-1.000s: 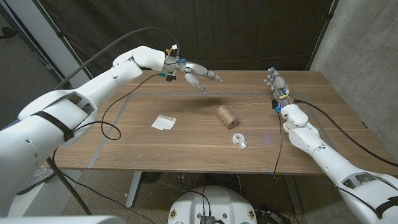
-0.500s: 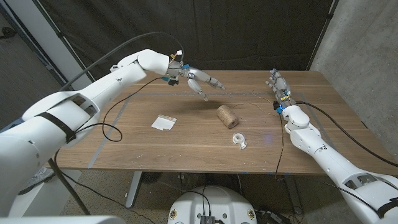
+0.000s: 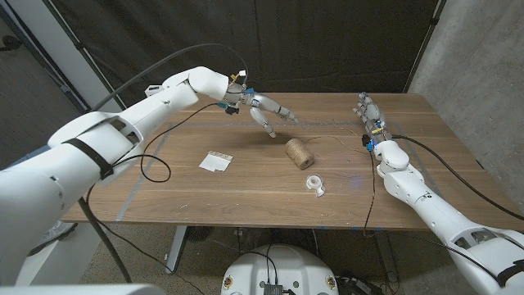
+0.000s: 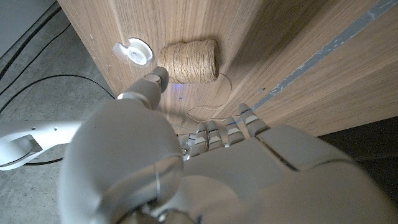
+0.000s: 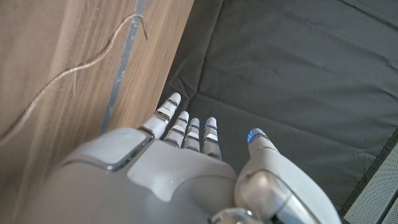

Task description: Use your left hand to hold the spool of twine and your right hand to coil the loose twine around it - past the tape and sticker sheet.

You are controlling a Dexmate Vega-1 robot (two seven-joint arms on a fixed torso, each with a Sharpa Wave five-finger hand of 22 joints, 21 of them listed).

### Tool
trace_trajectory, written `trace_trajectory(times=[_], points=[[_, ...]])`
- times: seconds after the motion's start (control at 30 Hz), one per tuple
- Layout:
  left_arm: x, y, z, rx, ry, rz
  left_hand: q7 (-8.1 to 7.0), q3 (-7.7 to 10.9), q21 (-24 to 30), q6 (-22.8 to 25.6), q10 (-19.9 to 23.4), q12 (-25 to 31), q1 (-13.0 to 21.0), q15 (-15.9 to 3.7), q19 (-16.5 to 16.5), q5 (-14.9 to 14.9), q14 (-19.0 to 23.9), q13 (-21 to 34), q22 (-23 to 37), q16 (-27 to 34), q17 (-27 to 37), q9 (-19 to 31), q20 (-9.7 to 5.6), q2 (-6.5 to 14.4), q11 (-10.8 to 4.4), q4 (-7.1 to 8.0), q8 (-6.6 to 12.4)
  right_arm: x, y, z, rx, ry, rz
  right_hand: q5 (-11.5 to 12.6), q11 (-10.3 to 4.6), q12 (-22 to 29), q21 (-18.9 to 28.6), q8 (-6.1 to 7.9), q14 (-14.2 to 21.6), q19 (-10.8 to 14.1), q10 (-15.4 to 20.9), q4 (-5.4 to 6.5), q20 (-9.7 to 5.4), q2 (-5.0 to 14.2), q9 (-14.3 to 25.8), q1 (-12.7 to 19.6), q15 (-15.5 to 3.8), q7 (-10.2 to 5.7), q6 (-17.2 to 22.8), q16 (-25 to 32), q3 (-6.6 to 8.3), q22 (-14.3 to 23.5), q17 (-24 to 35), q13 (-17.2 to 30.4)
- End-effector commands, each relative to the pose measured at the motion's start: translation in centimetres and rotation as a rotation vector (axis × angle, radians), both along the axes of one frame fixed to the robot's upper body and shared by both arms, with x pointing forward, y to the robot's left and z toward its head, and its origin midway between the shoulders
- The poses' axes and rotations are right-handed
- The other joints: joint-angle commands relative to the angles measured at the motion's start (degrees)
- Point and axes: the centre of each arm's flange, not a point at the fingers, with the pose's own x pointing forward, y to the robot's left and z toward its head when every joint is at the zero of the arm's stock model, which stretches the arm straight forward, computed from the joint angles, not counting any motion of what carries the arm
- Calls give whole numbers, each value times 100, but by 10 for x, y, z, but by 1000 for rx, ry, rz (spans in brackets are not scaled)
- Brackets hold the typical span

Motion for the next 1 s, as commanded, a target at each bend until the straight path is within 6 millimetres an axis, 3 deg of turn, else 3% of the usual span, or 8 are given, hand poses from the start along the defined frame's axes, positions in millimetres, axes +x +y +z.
trace_trajectory(times=[0.03, 1.0], points=[[9, -16, -2, 37, 9, -15, 35, -39, -13, -64, -107, -15, 75, 35, -78, -20, -59, 10, 14, -27, 9, 11, 12, -1, 11, 0, -9, 0, -9, -4, 5, 1, -21, -10, 24, 3, 3, -32, -46, -28, -29, 18, 0, -62, 27, -11, 0, -25, -26, -11, 43, 21, 3, 15], [4, -41, -12, 116, -7, -51, 84, -118, -27, -183, -147, 15, 104, 79, -140, -111, -144, 30, 20, -1, -2, 8, 23, 35, 36, 27, 2, -3, -24, -6, 14, -15, -42, -16, 55, 4, -5, -30, -95, -81, -95, 13, -54, -73, 29, -34, 21, -9, -111, -12, 64, 22, 9, 17]])
